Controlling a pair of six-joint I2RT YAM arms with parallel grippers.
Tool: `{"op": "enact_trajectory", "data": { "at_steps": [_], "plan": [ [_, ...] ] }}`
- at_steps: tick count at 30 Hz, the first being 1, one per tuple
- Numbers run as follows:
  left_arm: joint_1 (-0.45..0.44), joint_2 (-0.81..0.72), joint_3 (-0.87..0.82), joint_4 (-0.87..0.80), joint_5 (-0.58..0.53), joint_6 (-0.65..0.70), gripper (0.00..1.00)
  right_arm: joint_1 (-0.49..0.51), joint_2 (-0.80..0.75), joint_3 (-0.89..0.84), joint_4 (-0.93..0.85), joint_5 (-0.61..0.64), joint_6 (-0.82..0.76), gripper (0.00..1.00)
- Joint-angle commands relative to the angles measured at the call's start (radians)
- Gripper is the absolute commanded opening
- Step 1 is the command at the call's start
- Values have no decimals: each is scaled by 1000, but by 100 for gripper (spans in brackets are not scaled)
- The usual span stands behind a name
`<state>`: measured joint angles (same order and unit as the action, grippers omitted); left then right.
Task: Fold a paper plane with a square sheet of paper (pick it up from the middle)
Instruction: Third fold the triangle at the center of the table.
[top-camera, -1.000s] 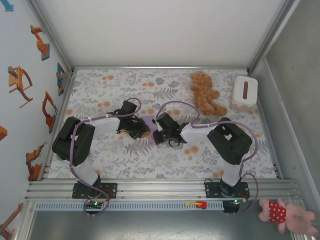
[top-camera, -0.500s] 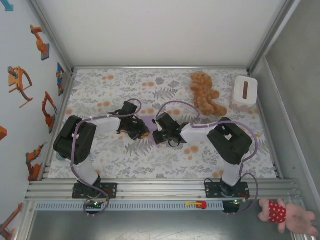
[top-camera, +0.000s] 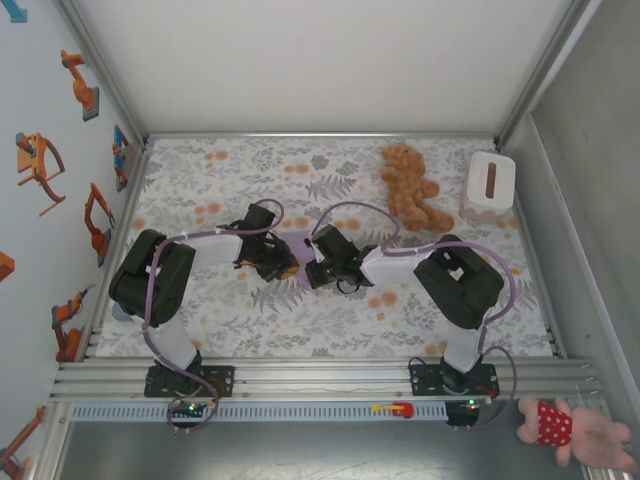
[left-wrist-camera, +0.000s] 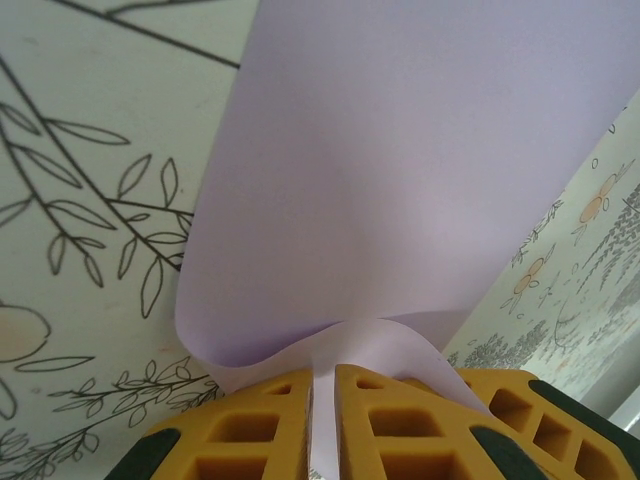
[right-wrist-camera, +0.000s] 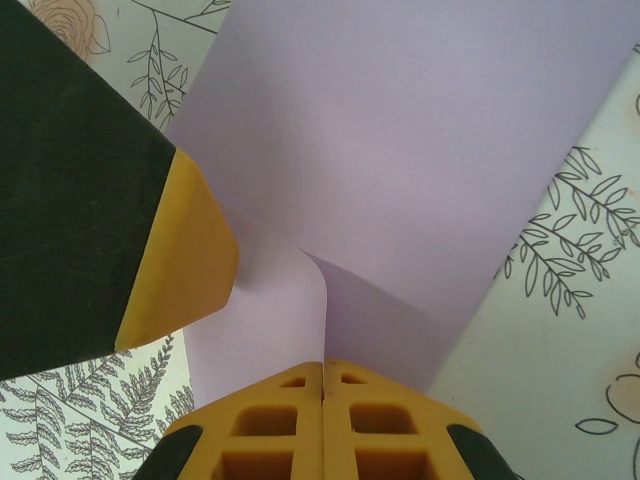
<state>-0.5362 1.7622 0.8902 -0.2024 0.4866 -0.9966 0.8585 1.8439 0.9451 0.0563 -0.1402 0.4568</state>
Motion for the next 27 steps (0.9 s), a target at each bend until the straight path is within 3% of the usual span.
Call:
{"op": "enact_trajectory", "data": {
  "at_steps": [1,12,18,27],
  "plan": [
    [-2,23,11,-45,-17,24,13,-6,40,4,-64,21,14,0],
    [-1,40,21,-79,-34,30,13,-7,-45,8,-82,62,60,0],
    [-2,40,29,-83,-35,29,13,-18,-129,-17,-116,145,108,16],
    [-2,40,47,-83,-28,37,13,-23,-155,-27,-127,110,109,19]
  ]
}}
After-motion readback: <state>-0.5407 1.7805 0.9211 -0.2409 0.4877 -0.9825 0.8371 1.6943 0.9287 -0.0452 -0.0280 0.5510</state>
